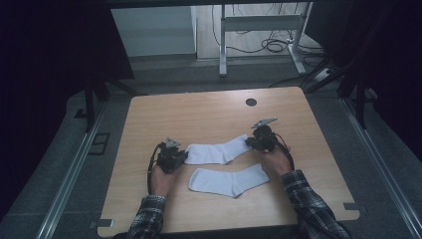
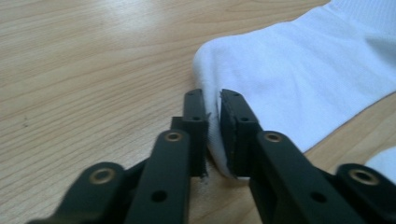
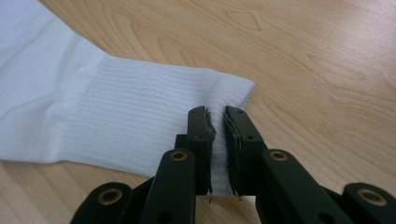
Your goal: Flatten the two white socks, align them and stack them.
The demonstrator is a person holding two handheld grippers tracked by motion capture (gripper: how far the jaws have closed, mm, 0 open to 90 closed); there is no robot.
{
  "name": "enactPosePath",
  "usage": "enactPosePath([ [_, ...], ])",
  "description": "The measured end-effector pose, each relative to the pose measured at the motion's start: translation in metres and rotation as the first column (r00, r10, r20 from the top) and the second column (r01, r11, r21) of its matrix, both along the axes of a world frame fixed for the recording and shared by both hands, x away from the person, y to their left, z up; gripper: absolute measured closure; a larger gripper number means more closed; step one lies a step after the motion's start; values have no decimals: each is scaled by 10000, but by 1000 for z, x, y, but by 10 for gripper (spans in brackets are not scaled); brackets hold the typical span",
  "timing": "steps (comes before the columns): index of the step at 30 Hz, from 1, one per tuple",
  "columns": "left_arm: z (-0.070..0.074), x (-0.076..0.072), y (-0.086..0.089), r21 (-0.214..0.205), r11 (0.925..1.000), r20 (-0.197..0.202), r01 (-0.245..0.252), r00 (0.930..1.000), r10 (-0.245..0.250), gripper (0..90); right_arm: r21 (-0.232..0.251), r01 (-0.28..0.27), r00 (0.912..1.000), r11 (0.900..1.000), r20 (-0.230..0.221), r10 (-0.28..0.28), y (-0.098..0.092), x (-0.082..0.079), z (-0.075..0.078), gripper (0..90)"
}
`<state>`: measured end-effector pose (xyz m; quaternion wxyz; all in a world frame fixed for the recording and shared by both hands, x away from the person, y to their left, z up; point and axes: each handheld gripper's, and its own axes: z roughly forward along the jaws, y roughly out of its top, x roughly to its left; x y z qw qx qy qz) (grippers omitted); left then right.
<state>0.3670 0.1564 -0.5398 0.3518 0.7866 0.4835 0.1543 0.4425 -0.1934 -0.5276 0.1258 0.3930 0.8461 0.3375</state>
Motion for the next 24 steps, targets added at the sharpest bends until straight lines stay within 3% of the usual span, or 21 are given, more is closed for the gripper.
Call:
enactPosePath([
  [5, 6, -3, -4, 69, 9998, 194, 203, 9996, -205, 841, 177, -114, 9998, 9998, 134, 111, -4, -8, 7, 800],
  [16, 30, -17, -3, -444, 9977, 750, 511, 9960, -477, 841, 656, -521, 9958, 9965, 784, 469, -17, -33, 30, 804],
  [24, 41, -29, -2, -752, 9948, 980, 686, 9933, -611, 841, 808, -602, 9943, 9949, 928, 526, -23, -48, 37, 803],
])
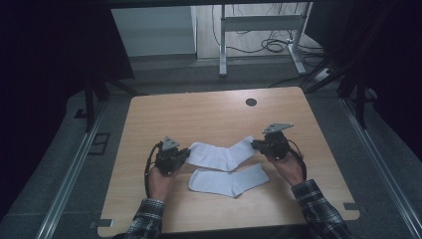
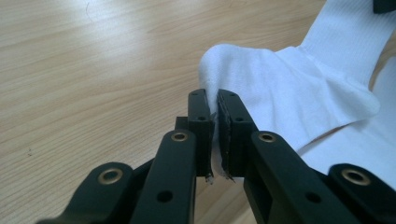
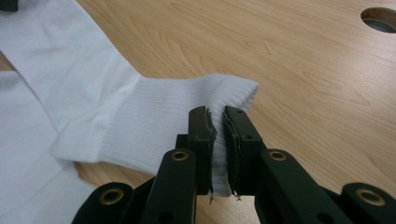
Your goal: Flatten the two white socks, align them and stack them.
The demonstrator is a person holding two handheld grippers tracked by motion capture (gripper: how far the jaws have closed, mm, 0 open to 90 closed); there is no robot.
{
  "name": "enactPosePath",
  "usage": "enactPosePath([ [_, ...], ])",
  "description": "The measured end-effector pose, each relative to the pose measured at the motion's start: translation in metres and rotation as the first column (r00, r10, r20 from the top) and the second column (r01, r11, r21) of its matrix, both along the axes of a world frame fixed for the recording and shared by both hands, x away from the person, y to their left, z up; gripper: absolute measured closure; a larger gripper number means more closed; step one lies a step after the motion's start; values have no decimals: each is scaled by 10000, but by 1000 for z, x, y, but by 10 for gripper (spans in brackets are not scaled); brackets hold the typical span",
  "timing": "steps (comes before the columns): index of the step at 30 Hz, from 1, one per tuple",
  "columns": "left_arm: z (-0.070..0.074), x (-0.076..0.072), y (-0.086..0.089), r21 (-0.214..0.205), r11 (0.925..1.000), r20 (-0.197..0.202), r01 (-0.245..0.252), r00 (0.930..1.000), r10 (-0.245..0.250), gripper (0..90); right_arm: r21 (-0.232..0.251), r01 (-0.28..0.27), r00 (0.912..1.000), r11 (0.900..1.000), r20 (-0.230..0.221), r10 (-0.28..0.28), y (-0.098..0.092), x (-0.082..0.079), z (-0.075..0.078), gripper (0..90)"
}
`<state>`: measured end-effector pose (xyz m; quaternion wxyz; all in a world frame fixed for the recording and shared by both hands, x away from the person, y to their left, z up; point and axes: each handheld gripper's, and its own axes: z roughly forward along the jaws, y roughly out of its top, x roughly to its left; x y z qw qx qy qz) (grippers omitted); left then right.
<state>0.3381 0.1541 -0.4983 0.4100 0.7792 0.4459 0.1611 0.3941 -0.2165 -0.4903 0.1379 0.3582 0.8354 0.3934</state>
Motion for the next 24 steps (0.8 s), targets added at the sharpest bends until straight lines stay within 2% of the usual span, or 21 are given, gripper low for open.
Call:
enactPosePath([
  [14, 10, -23, -2, -424, 9985, 105, 342, 9994, -338, 841, 396, -46, 10000, 9992, 84, 42, -18, -31, 11, 802],
  [24, 5, -44, 1, -552, 9979, -93, 346, 9993, -352, 843, 375, -241, 9997, 9990, -36, 242, -22, -51, 11, 802],
])
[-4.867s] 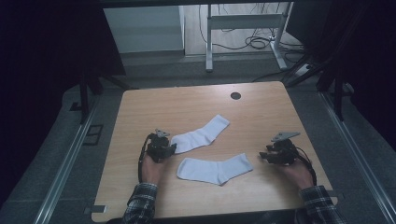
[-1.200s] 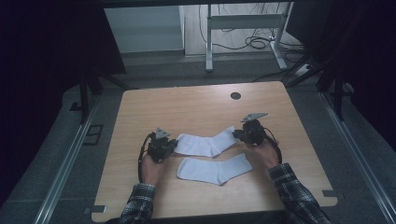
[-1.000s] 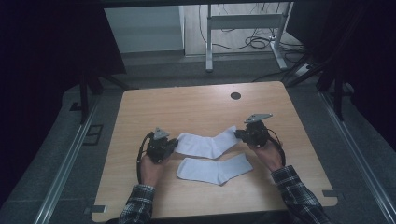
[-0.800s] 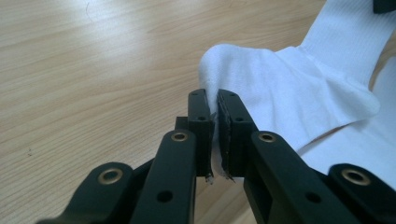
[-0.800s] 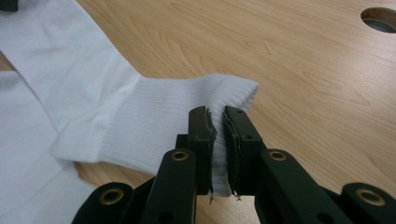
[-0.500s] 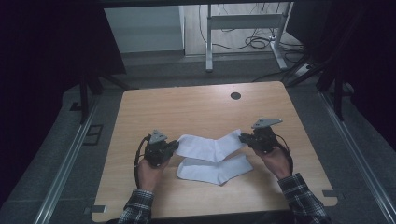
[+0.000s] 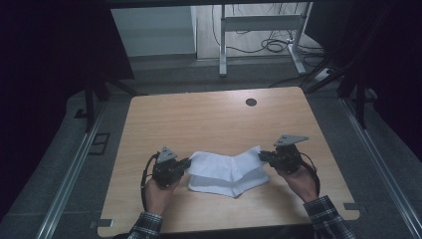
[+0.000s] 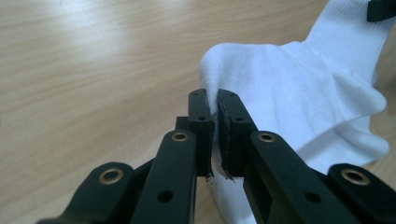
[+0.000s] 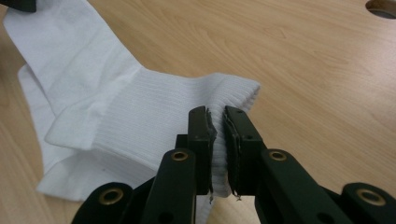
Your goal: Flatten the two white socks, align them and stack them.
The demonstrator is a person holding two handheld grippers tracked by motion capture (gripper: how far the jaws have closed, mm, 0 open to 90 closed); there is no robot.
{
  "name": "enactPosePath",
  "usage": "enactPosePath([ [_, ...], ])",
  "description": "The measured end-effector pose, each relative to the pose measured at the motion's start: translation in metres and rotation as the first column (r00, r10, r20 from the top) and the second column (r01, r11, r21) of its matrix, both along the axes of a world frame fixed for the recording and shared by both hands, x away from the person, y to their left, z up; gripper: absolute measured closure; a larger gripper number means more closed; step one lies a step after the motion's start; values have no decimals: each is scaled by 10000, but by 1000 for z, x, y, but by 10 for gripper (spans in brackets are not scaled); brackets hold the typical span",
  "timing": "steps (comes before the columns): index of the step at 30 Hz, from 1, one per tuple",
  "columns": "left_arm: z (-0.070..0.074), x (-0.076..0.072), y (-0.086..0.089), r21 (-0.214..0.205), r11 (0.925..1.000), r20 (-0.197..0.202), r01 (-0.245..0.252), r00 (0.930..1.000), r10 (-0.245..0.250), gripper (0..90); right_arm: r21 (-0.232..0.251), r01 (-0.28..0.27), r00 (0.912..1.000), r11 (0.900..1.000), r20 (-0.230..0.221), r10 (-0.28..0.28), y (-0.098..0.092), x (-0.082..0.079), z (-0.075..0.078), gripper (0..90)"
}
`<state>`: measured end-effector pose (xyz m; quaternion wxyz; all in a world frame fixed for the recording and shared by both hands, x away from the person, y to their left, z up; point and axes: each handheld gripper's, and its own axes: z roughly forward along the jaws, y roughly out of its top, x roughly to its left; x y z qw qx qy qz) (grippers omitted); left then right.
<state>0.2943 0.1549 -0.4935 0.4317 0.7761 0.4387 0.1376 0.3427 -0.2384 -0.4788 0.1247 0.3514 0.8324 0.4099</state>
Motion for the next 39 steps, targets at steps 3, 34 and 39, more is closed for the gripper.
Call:
enactPosePath([
  [3, -4, -6, 2, -13, 10000, -133, 33, 9999, -33, 844, -36, -96, 9999, 9999, -66, 96, 0, -6, 0, 802],
  [34, -28, -17, -12, 1097, 9939, -255, -133, 9995, 162, 498, -1197, -17, 9987, 9928, -513, -45, -2, -20, -24, 580],
  [39, -29, -17, -16, 1195, 9928, -213, -70, 9997, 96, 450, -1479, -235, 9989, 9887, -428, 173, 3, -19, -30, 539],
])
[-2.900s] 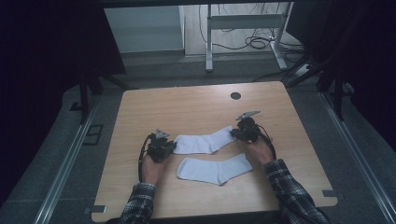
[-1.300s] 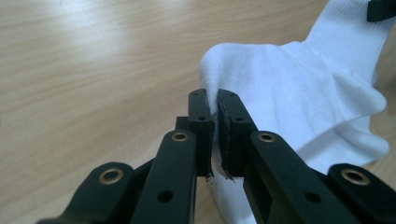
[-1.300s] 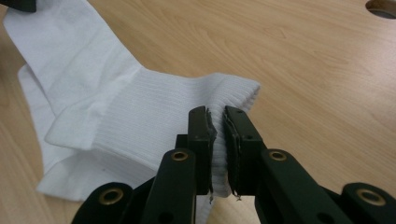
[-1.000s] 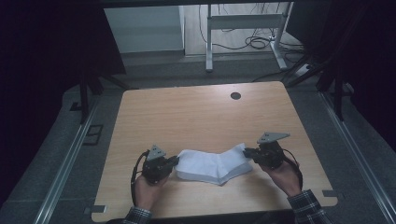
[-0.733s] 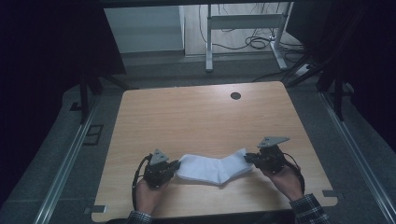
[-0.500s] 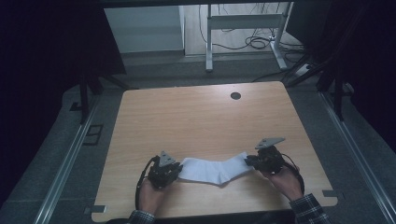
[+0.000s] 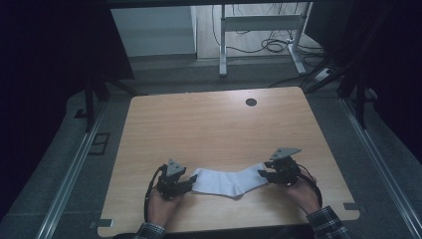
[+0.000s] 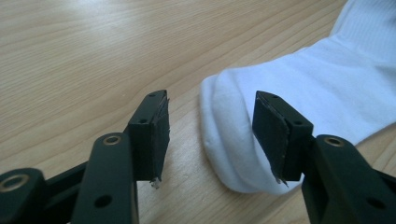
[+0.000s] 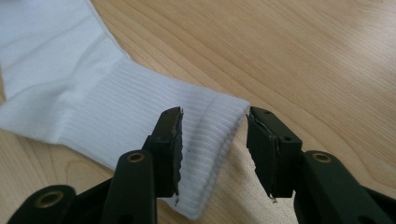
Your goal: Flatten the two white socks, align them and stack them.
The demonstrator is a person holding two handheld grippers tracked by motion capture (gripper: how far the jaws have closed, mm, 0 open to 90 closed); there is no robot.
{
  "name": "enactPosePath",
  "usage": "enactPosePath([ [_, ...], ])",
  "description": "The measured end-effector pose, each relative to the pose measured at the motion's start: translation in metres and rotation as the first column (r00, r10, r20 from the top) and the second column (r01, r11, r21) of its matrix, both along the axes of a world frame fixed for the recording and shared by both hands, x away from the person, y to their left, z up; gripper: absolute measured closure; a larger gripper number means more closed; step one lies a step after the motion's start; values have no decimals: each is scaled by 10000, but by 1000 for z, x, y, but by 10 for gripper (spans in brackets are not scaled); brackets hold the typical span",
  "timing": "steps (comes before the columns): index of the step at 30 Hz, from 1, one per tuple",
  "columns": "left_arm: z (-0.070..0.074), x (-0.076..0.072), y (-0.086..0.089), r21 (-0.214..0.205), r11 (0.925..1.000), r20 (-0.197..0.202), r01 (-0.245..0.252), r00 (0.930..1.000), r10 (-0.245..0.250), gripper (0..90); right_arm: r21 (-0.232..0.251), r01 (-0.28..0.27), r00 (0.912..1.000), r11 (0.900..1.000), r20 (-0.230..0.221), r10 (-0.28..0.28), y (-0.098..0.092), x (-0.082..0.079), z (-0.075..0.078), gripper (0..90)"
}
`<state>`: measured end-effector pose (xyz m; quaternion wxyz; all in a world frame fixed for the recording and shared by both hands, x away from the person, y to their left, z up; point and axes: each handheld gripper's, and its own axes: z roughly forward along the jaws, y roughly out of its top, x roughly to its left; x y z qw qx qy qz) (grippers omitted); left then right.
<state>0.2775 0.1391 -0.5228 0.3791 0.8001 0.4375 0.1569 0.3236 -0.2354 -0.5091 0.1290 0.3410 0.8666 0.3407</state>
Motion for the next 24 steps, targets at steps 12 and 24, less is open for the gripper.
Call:
enactPosePath([
  [12, -10, 4, -7, 497, 9988, -457, 41, 9990, -18, 439, -250, -40, 9995, 9997, -320, 32, 2, 4, -11, 513],
  [24, -14, 6, -9, 112, 9989, -846, 445, 9955, -434, 683, 108, -100, 9941, 9999, -1082, 111, 2, 7, -13, 682],
])
